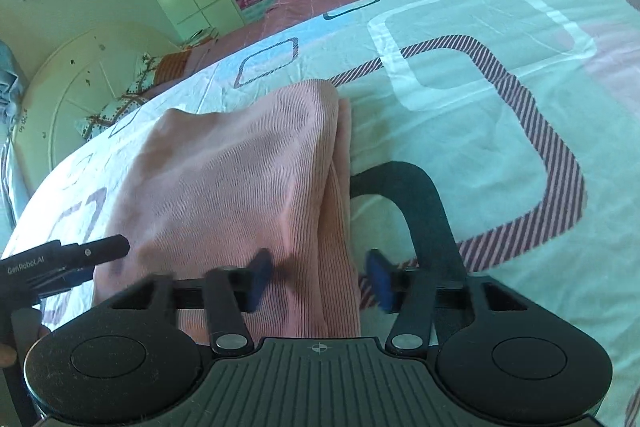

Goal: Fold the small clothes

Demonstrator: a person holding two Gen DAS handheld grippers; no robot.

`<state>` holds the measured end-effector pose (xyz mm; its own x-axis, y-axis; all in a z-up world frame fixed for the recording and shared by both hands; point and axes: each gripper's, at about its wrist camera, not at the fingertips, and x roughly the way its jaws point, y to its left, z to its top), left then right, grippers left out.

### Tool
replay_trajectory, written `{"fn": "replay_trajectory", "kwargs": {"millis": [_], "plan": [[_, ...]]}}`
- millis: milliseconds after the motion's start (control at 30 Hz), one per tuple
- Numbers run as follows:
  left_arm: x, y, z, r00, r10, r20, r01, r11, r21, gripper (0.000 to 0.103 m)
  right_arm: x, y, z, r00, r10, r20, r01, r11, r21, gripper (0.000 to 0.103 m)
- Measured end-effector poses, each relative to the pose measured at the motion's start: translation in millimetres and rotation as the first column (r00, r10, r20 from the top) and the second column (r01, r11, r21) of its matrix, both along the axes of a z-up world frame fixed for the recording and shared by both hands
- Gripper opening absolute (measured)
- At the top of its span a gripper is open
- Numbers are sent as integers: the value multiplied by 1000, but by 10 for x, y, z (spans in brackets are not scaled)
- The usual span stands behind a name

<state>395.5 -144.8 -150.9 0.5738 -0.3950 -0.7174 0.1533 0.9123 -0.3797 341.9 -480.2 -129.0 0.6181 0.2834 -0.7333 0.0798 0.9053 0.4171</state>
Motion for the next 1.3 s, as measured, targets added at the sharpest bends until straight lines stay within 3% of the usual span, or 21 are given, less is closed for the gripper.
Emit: {"fn": "replay_trajectory", "kwargs": {"millis": [33,333,467,533,567,633,667,767,1200,1300], "plan": [[26,-18,-11,1000,-1,-1,1,1000,4,80,46,5,-11,1000,-2,5,2,1000,5,81],[208,-113,-188,999,-22,-26,22,1000,3,81,443,40,-216,1000,14,1,-14,1000,9,81],[271,-150,-228,999,-44,-24,44,999,-6,75,523,142,-246,999,45,18,-45,999,0,80],[284,-154,-223,998,-56,-22,55,998,-16,68,552,188,-261,998,53,20,-53,999,3,54],[286,-149,-216,998,-58,-23,58,998,-22,63,560,194,-268,999,45,18,-45,999,11,50],[278,-132,-185,998,-63,-16,62,998,-31,54,574,178,-285,999,45,11,-46,998,43,31],[267,-124,-166,998,-64,-10,64,997,-34,47,580,156,-293,999,44,4,-44,996,73,28],[269,-116,-119,997,-71,-5,70,997,-43,37,583,130,-283,999,48,-3,-48,994,99,25],[203,-178,-7,997,-71,36,72,997,-21,30,525,75,-253,1000,-2,3,2,986,164,23],[170,-172,62,996,-72,53,73,997,-25,29,489,106,-129,999,13,45,-20,984,175,23]]}}
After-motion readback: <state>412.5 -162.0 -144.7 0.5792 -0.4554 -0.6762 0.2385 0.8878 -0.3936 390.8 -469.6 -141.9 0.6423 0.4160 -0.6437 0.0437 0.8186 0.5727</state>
